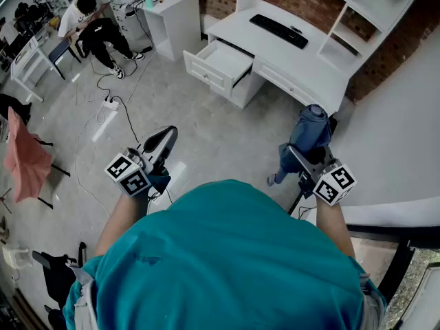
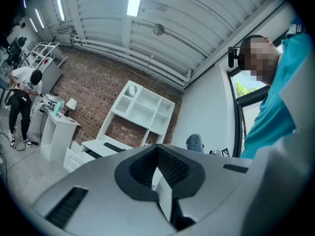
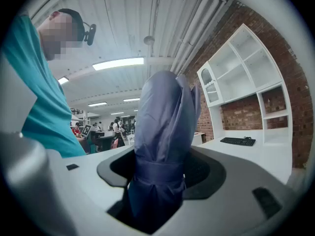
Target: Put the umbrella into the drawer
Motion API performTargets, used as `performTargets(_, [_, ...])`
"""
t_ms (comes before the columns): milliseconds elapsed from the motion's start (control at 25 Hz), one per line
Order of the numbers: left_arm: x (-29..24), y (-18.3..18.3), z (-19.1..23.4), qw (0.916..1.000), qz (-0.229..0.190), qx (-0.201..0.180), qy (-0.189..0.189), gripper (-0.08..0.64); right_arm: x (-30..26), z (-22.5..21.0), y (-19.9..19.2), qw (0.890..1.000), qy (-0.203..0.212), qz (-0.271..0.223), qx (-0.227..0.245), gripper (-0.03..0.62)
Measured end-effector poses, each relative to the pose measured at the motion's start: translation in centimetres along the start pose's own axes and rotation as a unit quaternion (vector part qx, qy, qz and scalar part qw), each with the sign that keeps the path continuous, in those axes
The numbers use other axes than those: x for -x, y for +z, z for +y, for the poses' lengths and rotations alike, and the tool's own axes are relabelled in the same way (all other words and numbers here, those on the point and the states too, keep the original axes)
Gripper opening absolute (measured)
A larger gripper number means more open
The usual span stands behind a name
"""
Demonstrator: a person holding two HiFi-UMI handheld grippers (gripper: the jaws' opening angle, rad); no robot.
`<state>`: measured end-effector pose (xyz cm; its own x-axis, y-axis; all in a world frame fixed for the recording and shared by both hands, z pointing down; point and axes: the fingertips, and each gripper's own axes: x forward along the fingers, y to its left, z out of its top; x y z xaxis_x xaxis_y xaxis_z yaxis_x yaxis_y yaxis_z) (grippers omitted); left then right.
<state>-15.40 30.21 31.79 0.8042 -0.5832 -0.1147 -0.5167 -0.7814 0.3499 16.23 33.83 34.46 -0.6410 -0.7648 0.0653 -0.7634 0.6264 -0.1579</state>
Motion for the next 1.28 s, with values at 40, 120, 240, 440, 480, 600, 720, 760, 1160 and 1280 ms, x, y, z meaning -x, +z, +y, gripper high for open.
performTargets(40, [0.0,0.0,0.0,1.0000,0.000,0.000,0.000,0.005,0.0,-0.1,0.0,1.000,0.000,0.001,0.001,0.279])
performTargets(120, [-0.1,-0.1,-0.1,1.0000,0.000,0.000,0.000,0.005,0.0,-0.2,-0.1,1.000,0.001,0.002,0.002,0.279])
performTargets(240, [-0.1,-0.3,-0.3,1.0000,-0.001,-0.001,0.000,0.005,0.1,-0.1,-0.1,1.000,0.004,0.000,0.005,0.279])
performTargets(440, [-0.4,-0.4,-0.7,1.0000,0.000,-0.001,0.000,0.005,0.2,-0.3,0.1,1.000,0.008,0.000,0.004,0.279])
performTargets(480, [-0.6,-0.4,-0.9,1.0000,0.000,-0.001,0.000,0.005,0.3,-0.5,0.1,1.000,0.008,0.001,0.004,0.279])
performTargets(600, [-1.2,-0.7,-1.5,1.0000,0.000,-0.001,0.003,0.005,0.8,-1.1,0.2,1.000,0.011,0.006,0.003,0.279])
performTargets(720, [-1.8,-1.1,-2.2,1.0000,-0.001,0.000,0.008,0.005,1.5,-1.7,0.1,1.000,0.014,0.008,0.000,0.279])
performTargets(760, [-2.0,-1.2,-2.5,1.0000,-0.002,0.000,0.009,0.005,1.8,-1.8,0.2,1.000,0.016,0.007,0.000,0.279])
performTargets(1160, [-5.3,-3.2,-7.3,0.9998,-0.012,0.005,0.014,0.005,5.9,-4.0,1.2,0.999,0.039,0.009,0.013,0.279])
performTargets(1280, [-6.3,-4.2,-8.4,0.9998,-0.011,0.009,0.014,0.005,6.9,-4.8,1.1,0.999,0.044,0.014,0.014,0.279])
